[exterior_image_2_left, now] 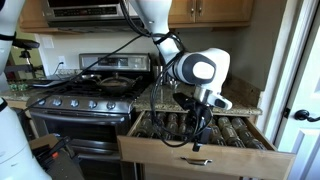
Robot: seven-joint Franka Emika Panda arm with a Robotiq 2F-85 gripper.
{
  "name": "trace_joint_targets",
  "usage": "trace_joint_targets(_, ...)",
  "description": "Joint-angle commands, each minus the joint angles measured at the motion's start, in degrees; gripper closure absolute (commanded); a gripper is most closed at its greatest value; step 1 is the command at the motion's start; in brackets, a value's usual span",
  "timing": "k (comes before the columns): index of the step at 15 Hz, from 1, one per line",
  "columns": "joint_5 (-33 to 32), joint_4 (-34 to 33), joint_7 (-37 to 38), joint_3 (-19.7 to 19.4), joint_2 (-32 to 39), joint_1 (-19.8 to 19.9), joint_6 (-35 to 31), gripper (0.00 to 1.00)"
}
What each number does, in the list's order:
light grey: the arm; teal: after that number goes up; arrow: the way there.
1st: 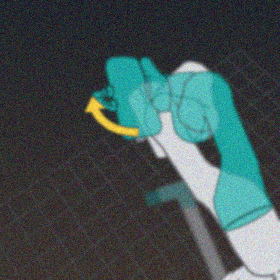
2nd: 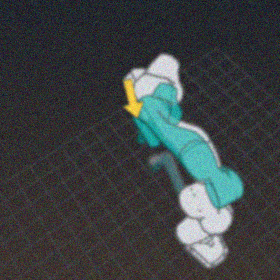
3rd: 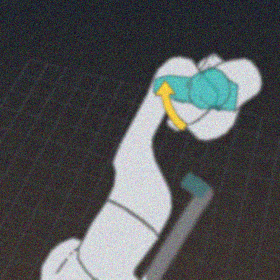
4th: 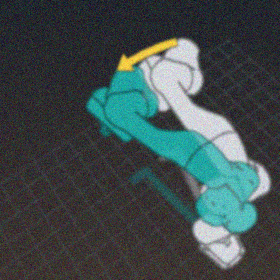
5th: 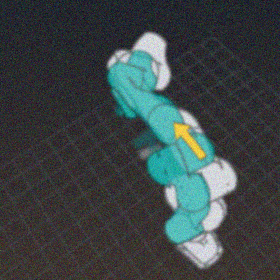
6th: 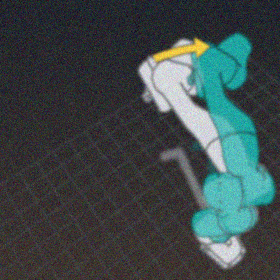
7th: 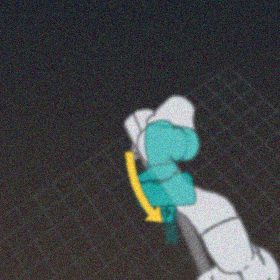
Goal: Open the topmost drawer fully
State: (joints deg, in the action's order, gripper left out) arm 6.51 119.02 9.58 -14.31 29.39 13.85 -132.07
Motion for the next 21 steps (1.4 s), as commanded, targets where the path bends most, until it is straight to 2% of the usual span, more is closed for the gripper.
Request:
trace_joint_targets(1, 4.24, 1.85, -3.02, 1.80, -1.01, 2.76, -5.07, 0.00)
trace_joint_targets(9, 8.18, 0.25, -3.63, 3.40, 2.63, 3.85, -8.22, 0.00)
trace_joint_targets(21, 7.27, 1.29, -3.41, 1.93, 3.86, 4.39, -9.30, 0.00)
